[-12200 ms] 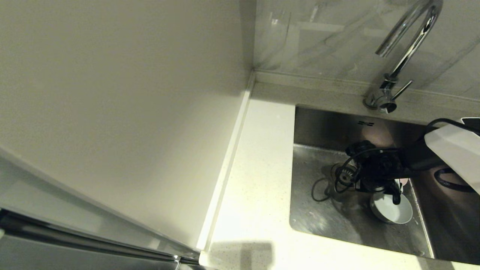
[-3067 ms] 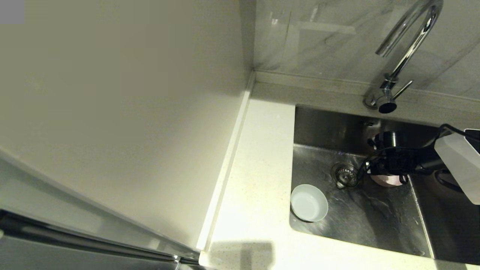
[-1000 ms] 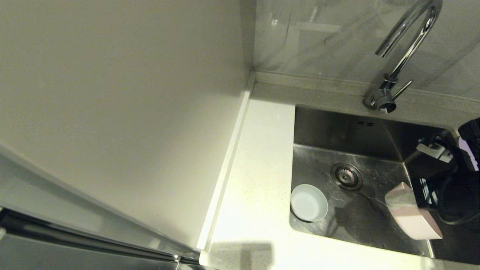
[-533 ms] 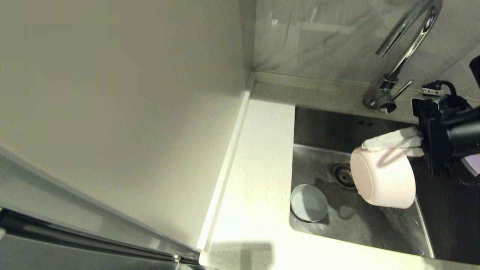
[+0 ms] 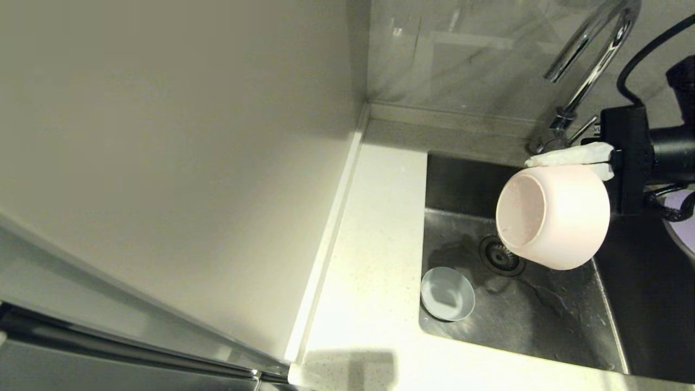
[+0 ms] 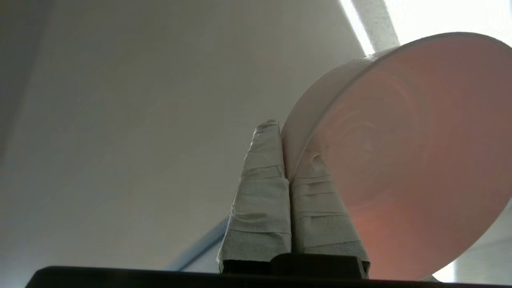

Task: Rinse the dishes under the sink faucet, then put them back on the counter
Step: Put a bowl back to the table from the sink

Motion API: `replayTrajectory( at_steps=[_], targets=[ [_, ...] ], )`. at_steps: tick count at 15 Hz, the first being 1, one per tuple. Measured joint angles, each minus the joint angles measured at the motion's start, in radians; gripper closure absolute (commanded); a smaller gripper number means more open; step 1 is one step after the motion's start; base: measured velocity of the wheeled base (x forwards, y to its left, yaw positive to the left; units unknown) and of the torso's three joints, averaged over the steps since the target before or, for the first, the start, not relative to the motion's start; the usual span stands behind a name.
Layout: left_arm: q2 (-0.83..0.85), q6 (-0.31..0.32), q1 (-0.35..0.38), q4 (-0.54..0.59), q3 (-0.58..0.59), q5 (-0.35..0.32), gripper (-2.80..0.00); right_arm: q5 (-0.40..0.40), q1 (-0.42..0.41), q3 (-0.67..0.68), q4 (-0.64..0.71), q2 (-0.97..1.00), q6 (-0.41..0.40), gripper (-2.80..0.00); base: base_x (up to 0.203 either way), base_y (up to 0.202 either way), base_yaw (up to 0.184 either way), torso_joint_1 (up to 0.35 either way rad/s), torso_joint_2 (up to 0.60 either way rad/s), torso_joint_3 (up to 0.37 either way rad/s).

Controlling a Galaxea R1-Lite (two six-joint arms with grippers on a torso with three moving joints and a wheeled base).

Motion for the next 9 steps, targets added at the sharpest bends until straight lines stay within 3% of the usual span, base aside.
replayTrajectory(
  at_steps=[4,9],
  targets=[
    [0.000,0.000,0.000,0.000,0.000,0.000,0.00,0.001,-0.014,0.133,-0.124,0.038,-0.026,0.00,0.000,0.000,0.000,0.000,0.00,0.000],
    [0.000,0.000,0.000,0.000,0.000,0.000,0.00,0.010,-0.040,-0.132,-0.150,0.059,0.012,0.00,0.000,0.000,0.000,0.000,0.00,0.000]
  ],
)
